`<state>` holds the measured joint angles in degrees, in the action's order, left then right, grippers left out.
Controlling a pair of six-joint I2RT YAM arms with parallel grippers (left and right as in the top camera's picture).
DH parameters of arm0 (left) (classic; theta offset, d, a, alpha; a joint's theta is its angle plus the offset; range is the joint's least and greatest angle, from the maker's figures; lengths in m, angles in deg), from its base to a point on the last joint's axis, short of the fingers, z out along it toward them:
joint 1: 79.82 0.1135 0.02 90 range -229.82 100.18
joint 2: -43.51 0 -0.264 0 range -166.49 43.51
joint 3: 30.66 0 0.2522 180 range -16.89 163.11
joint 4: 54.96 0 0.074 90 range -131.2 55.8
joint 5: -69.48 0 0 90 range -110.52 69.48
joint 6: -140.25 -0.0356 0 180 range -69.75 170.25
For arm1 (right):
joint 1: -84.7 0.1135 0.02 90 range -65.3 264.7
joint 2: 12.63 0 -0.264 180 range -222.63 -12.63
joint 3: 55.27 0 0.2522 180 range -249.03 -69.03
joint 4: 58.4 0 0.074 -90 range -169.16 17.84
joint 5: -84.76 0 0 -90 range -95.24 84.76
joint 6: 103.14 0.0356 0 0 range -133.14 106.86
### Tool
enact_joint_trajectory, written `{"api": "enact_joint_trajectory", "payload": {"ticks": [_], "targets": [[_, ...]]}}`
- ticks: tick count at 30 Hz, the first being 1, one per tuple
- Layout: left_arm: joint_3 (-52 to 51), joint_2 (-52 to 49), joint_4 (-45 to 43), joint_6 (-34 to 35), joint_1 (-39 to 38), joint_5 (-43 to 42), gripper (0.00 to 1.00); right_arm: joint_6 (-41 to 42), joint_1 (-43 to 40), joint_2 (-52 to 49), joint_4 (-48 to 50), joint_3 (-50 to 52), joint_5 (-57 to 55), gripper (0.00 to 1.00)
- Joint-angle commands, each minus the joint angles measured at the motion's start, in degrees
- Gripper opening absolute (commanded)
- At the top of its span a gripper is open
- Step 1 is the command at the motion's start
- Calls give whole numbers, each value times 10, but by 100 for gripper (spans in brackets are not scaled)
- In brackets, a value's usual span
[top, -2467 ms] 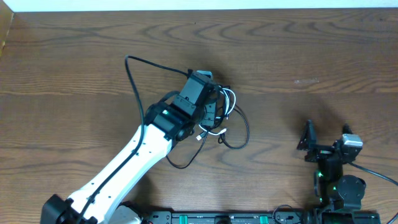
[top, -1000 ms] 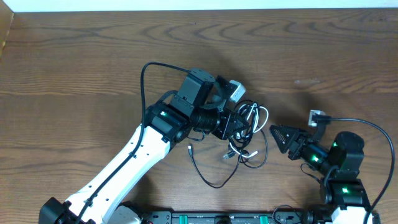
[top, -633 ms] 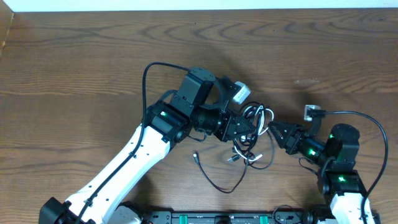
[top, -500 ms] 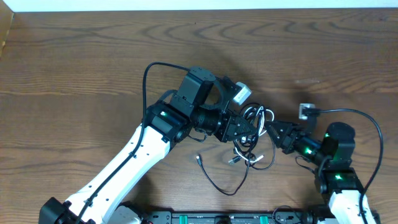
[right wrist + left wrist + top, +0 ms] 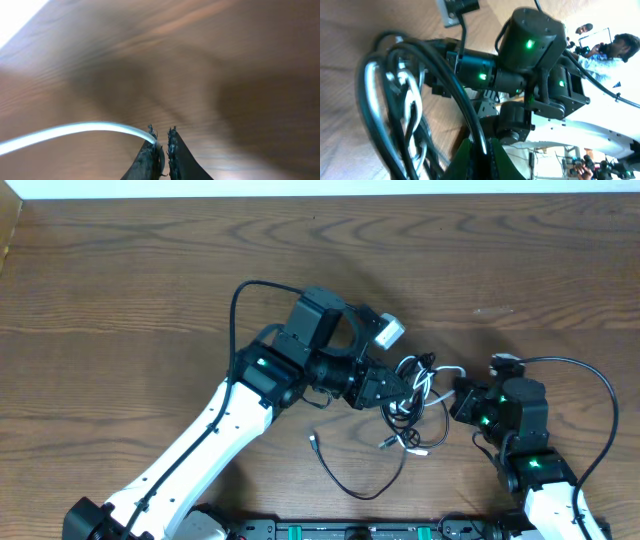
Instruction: Untangle cables
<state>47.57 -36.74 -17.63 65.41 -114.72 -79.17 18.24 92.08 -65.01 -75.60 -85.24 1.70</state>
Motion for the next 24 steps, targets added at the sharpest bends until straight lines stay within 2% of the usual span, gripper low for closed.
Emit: {"api": "enact_joint_trajectory", "payload": {"ticks": [1,10,16,21,24], "targets": [[14,6,-6,-1,37,-21,8,-2,1,-1,-28,-9,-178,5],[14,5,20,2,168,110,7,-2,-3,8,-48,-40,-184,4],[14,5,95,2,178,263,7,-1,-3,42,-93,-112,-182,1],[10,5,113,2,178,280,8,-2,-3,74,-86,-144,-85,1],[5,5,114,1,177,267,7,-2,-3,89,-72,-145,-66,1]]}}
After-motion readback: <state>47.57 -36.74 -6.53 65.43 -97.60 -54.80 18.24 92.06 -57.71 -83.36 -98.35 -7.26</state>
